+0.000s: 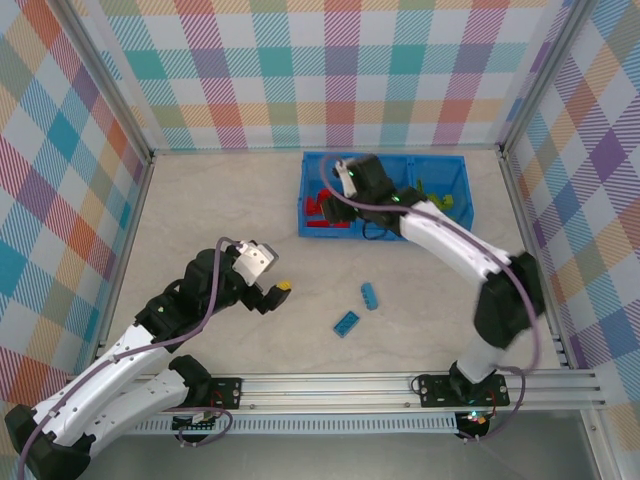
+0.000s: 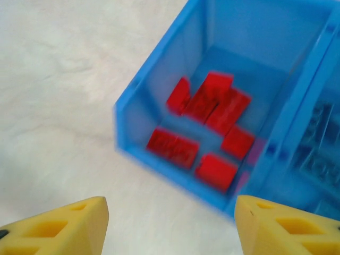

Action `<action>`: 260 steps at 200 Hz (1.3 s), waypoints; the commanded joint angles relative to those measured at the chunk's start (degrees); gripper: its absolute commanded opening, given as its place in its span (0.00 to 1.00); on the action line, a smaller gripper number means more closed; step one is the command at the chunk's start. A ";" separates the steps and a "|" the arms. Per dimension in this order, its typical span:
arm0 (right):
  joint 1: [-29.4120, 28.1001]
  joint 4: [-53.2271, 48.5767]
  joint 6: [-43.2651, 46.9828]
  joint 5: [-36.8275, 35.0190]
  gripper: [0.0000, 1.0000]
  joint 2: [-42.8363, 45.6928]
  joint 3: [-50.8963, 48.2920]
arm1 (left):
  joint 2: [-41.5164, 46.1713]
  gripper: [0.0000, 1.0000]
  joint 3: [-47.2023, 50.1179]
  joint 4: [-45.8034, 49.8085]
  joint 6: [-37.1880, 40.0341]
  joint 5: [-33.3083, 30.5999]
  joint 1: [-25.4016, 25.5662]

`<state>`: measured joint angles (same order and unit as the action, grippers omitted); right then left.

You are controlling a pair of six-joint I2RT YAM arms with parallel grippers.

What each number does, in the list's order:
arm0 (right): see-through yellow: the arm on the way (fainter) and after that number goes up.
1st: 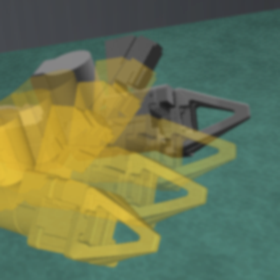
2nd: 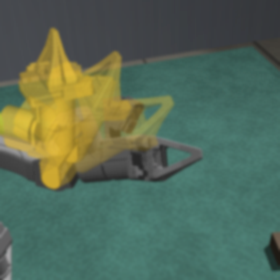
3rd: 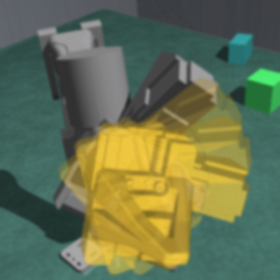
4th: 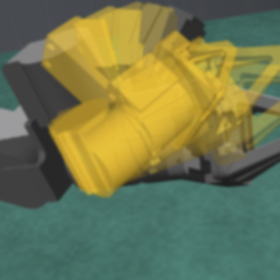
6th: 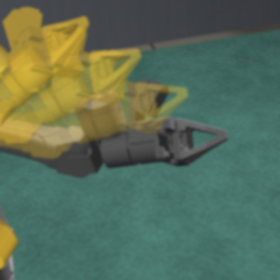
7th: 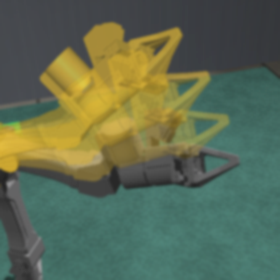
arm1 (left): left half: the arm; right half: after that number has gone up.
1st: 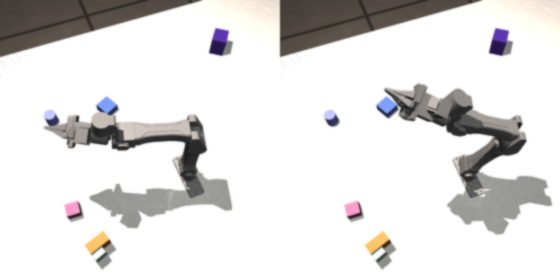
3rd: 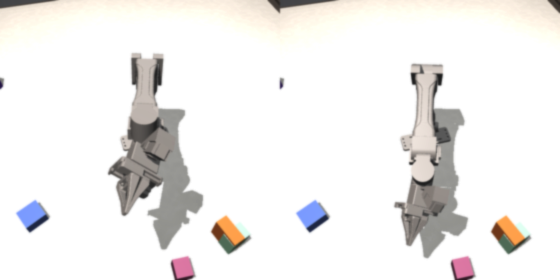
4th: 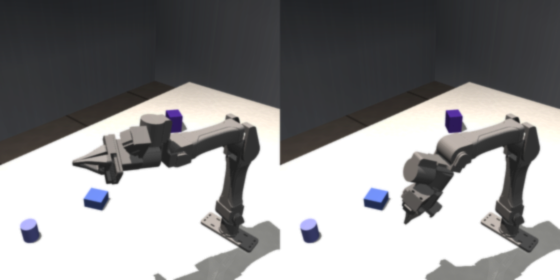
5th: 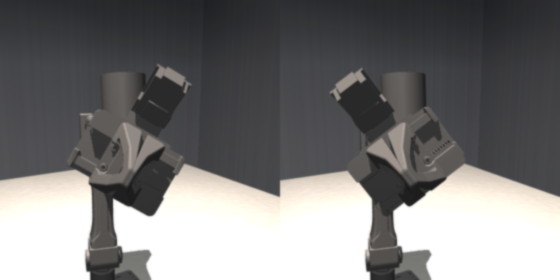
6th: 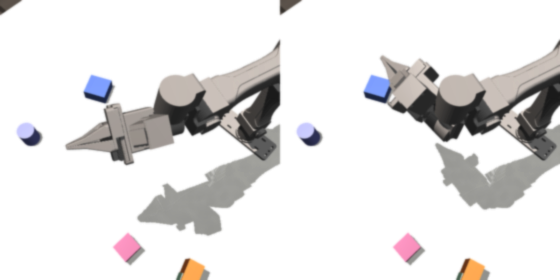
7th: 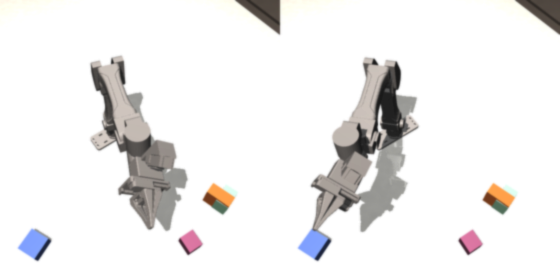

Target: Sort the legos into containers by color

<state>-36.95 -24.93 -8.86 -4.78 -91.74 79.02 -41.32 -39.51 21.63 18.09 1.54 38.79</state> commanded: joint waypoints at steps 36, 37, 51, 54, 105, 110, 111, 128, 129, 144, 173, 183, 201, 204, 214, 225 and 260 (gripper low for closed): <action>-6.48 -5.41 -13.72 1.20 0.64 22.63 -24.48 | -0.92 1.00 -1.80 2.01 5.12 11.39 -0.82; -6.61 -5.62 -13.94 1.14 0.64 22.82 -24.81 | -0.94 1.00 -1.80 2.10 5.30 11.65 -0.82; -8.30 -8.90 -16.36 0.09 0.65 24.55 -27.54 | -1.04 1.00 -1.56 2.69 9.66 16.49 -0.82; -8.58 -9.64 -16.97 -0.27 0.65 24.67 -28.02 | -1.04 1.00 -1.42 2.87 10.69 17.60 -0.82; -9.26 -6.02 -19.25 -4.12 0.65 19.64 -36.09 | -2.21 1.00 0.48 4.23 17.55 28.58 -0.81; -9.20 -4.69 -18.87 -3.98 0.65 18.65 -36.48 | -2.40 1.00 0.40 4.21 17.60 28.61 -0.74; -9.20 -4.47 -18.76 -3.91 0.64 18.42 -36.53 | -2.42 1.00 0.35 4.21 17.60 28.61 -0.74; -9.20 -0.62 -17.79 -4.60 0.62 14.67 -37.09 | -2.71 1.00 0.22 4.47 17.90 28.35 -0.73; -9.20 -0.46 -17.78 -4.74 0.62 14.45 -37.09 | -2.71 1.00 0.22 4.56 17.93 28.35 -0.73; -9.19 1.91 -17.60 -6.52 0.58 11.59 -37.33 | -2.71 1.00 0.29 4.78 18.17 28.01 -0.73; -8.86 8.27 -17.65 -7.69 0.43 8.87 -39.52 | -2.39 1.00 0.45 4.94 18.49 27.49 -0.77; -8.62 9.60 -17.96 -7.79 0.35 8.69 -40.12 | -2.45 1.00 0.53 4.92 18.55 27.45 -0.73; -8.29 9.99 -18.38 -7.62 0.26 8.73 -40.71 | -2.54 1.00 0.59 4.92 18.57 27.46 -0.73; -8.22 9.84 -18.39 -7.62 0.25 8.77 -40.70 | -2.60 1.00 0.51 4.78 18.57 27.51 -0.74; -8.22 9.12 -18.36 -7.53 0.23 9.35 -40.60 | -2.62 1.00 0.48 5.00 18.65 27.54 -0.74; -8.23 8.01 -18.39 -7.44 0.21 10.89 -40.22 | -2.62 1.00 0.48 4.92 18.73 27.45 -0.73; -7.05 4.88 -16.40 -11.94 0.17 21.26 -36.52 | -2.67 1.00 0.46 5.05 18.91 27.03 -0.77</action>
<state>-45.30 -18.48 -26.57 -12.36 -77.80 39.13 -44.18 -39.48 25.80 35.70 27.59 38.70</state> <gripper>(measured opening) 0.254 0.998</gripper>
